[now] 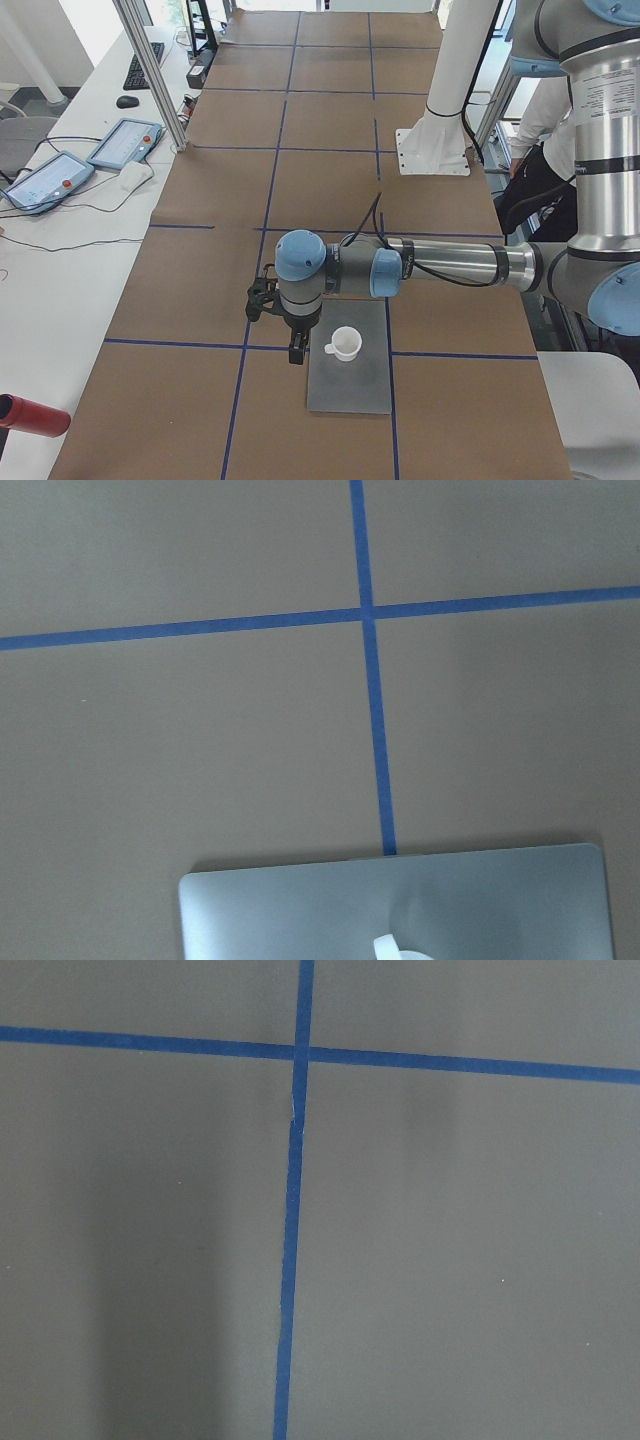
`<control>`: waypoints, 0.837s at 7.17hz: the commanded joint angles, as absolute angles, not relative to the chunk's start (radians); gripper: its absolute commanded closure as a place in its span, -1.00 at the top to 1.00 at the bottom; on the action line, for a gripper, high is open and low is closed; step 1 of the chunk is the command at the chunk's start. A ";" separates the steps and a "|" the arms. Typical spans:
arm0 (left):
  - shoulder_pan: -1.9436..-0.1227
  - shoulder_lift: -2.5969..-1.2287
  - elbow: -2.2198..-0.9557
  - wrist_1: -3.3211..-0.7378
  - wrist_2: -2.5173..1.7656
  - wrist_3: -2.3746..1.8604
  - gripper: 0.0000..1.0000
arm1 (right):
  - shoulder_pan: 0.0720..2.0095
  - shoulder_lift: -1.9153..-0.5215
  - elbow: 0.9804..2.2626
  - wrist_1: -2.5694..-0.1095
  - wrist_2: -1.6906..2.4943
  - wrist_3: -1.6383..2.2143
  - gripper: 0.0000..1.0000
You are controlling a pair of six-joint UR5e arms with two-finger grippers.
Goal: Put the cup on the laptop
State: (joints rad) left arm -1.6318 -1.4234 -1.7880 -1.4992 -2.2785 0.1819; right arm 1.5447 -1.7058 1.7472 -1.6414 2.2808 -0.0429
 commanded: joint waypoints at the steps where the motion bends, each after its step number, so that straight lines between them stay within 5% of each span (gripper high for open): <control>1: -1.698 -1.445 -1.793 -1.451 -2.273 0.267 1.00 | 1.545 -1.706 1.747 -1.641 2.281 -0.043 1.00; 6: -1.697 -1.436 -1.781 -1.459 -2.263 0.265 1.00 | 1.545 -1.706 1.747 -1.641 2.280 -0.043 1.00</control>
